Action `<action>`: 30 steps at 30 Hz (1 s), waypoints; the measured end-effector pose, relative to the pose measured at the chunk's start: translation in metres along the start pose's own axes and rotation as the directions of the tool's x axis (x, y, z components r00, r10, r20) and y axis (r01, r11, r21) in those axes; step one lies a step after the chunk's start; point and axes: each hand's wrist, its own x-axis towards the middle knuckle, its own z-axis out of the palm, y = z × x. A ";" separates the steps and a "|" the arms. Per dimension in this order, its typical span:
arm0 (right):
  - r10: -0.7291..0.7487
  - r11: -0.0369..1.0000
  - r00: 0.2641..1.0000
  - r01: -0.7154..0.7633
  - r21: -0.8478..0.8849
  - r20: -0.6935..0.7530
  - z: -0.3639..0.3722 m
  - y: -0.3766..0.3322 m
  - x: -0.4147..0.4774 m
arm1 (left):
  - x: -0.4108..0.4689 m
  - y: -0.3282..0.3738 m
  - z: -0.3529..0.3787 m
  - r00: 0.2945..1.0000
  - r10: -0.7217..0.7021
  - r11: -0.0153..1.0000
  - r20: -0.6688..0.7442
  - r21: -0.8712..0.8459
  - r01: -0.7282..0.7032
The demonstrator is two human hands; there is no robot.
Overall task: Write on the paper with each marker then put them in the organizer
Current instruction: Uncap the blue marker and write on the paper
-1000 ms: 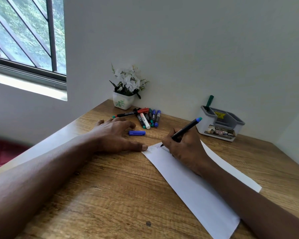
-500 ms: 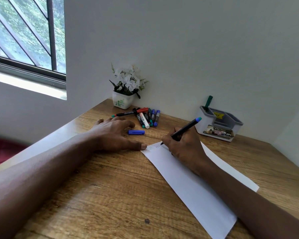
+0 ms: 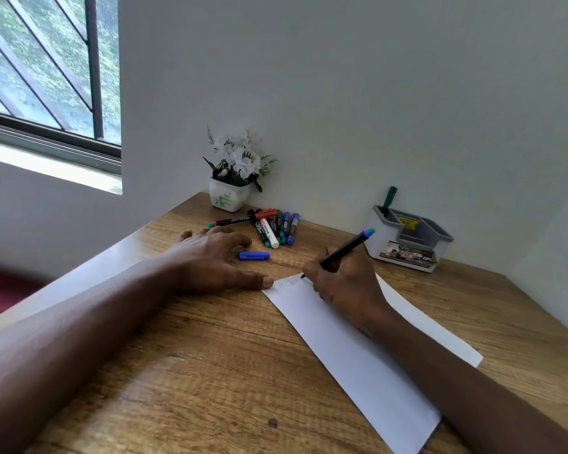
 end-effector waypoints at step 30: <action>0.241 0.955 0.968 -0.223 0.196 -0.069 -0.002 0.000 -0.001 | -0.002 0.001 -0.001 0.999 0.034 0.999 -0.018 -0.021 -0.034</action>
